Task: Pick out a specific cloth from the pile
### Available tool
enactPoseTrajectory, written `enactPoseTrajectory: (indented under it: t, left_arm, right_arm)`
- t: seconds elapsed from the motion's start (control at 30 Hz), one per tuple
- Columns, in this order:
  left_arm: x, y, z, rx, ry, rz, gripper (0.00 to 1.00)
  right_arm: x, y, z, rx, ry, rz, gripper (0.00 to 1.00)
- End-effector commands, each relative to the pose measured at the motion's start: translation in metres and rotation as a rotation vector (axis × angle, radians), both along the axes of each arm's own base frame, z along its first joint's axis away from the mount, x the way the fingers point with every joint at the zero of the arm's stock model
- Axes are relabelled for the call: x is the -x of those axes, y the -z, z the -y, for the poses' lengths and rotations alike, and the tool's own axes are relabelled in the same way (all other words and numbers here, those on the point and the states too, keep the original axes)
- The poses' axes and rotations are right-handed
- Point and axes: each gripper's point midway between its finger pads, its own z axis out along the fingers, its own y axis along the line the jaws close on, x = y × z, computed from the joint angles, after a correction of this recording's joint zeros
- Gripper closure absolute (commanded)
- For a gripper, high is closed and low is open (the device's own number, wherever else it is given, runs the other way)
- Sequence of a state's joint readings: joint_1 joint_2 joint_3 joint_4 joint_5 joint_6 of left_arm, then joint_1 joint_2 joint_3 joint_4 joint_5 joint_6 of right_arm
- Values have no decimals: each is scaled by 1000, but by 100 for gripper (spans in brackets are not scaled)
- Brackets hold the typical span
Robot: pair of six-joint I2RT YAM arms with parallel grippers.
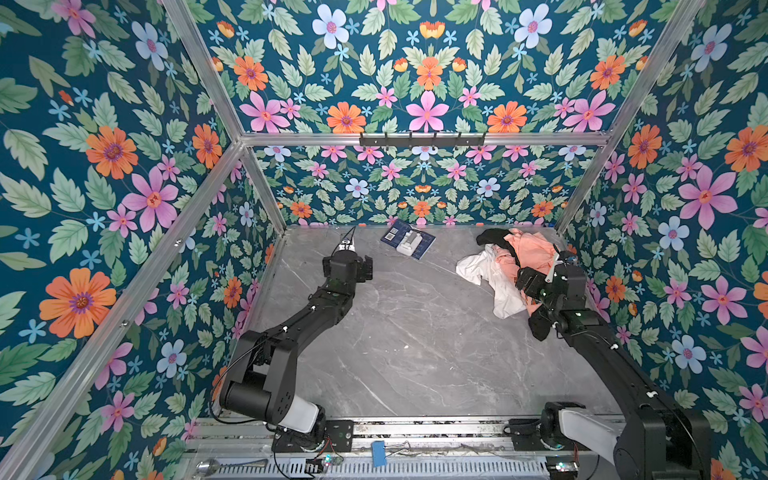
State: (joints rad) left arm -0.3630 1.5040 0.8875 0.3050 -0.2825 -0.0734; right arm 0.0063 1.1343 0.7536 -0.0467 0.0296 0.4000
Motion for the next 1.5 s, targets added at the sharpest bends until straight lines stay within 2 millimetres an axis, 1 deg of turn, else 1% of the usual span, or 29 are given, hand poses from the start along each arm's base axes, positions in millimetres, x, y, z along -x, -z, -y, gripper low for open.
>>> enactPoseTrajectory:
  t: [0.0, 0.1, 0.17, 0.2, 0.27, 0.47, 0.7, 0.9, 0.97, 1.03, 1.13, 1.3, 1.47]
  left_arm:
    - [-1, 0, 19, 24, 27, -16, 0]
    - [-5, -3, 44, 56, 71, -21, 0]
    - [-8, -2, 59, 104, 103, -38, 0]
    - [-10, -1, 70, 135, 139, -56, 0]
    - [-15, 3, 89, 182, 199, -97, 0]
    - [-22, 19, 139, 304, 317, -188, 0]
    - [-25, 28, 196, 394, 431, -251, 3]
    - [-32, 33, 244, 457, 526, -286, 6]
    - [-34, 31, 260, 484, 563, -291, 7]
    - [-36, 34, 273, 512, 592, -303, 8]
    - [-40, 40, 288, 561, 619, -327, 10]
    - [-46, 52, 309, 672, 647, -395, 15]
    - [-49, 65, 325, 788, 663, -457, 16]
  right_arm:
    - [1, 9, -11, -62, -39, -67, 1]
    - [-4, 7, -18, -88, -70, -76, 1]
    - [-5, 6, -21, -97, -84, -76, 1]
    - [-6, 5, -22, -99, -88, -75, 1]
    - [-7, 4, -22, -98, -93, -72, 1]
    - [-10, -2, -36, -124, -172, -54, 1]
    - [-18, -1, -49, -169, -230, -78, 1]
    - [-26, 6, -65, -256, -289, -128, 1]
    - [-27, 10, -67, -266, -299, -146, 1]
    - [-28, 13, -67, -270, -297, -159, 1]
    - [-28, 14, -68, -274, -298, -163, 1]
    - [-29, 16, -66, -259, -296, -164, 1]
    - [-31, 18, -66, -258, -293, -163, 1]
